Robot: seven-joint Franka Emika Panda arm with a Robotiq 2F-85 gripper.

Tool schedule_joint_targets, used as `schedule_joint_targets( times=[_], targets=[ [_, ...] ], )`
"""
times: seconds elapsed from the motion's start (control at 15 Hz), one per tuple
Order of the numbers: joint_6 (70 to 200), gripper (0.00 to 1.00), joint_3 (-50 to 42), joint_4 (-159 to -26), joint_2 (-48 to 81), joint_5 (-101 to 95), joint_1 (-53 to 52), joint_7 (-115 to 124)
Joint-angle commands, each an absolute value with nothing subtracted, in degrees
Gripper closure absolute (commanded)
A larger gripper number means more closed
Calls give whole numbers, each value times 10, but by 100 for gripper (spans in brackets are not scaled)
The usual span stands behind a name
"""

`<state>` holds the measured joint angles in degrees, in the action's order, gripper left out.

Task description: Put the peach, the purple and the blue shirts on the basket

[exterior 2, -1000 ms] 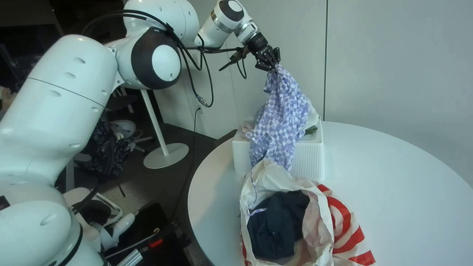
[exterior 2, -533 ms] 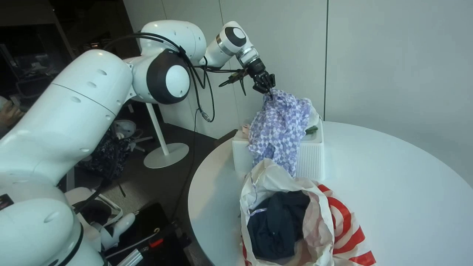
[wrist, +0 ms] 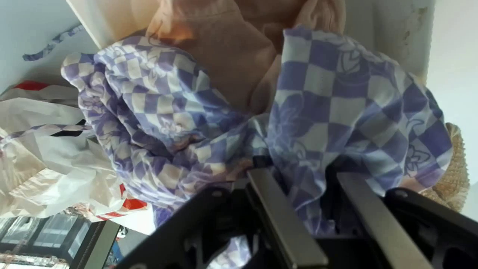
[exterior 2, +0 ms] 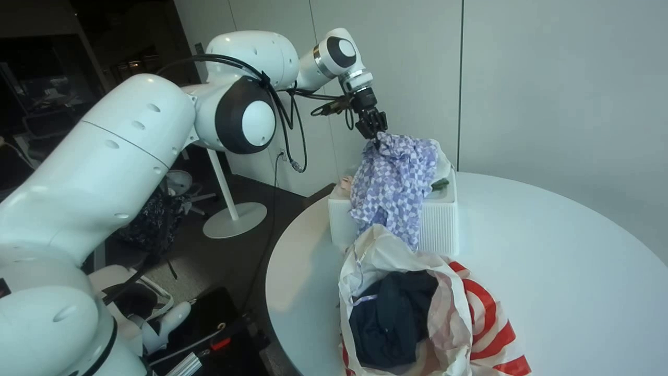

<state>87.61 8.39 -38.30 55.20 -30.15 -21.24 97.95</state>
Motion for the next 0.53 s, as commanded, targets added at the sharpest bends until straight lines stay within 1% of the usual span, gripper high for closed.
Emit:
schedule_joint_targets(
  times=[0.0, 0.07, 0.13, 0.27, 0.33, 0.47],
  targets=[
    [845, 31, 106, -364, 515, -270, -184, 920],
    [839, 24, 112, -360, 506, -259, -175, 909],
    [832, 16, 117, -364, 490, -249, -165, 897],
    [799, 2, 138, -375, 459, -213, -134, 839],
    [794, 0, 147, -386, 438, -197, -115, 810],
    [767, 0, 160, -403, 409, -163, -74, 761]
  ],
)
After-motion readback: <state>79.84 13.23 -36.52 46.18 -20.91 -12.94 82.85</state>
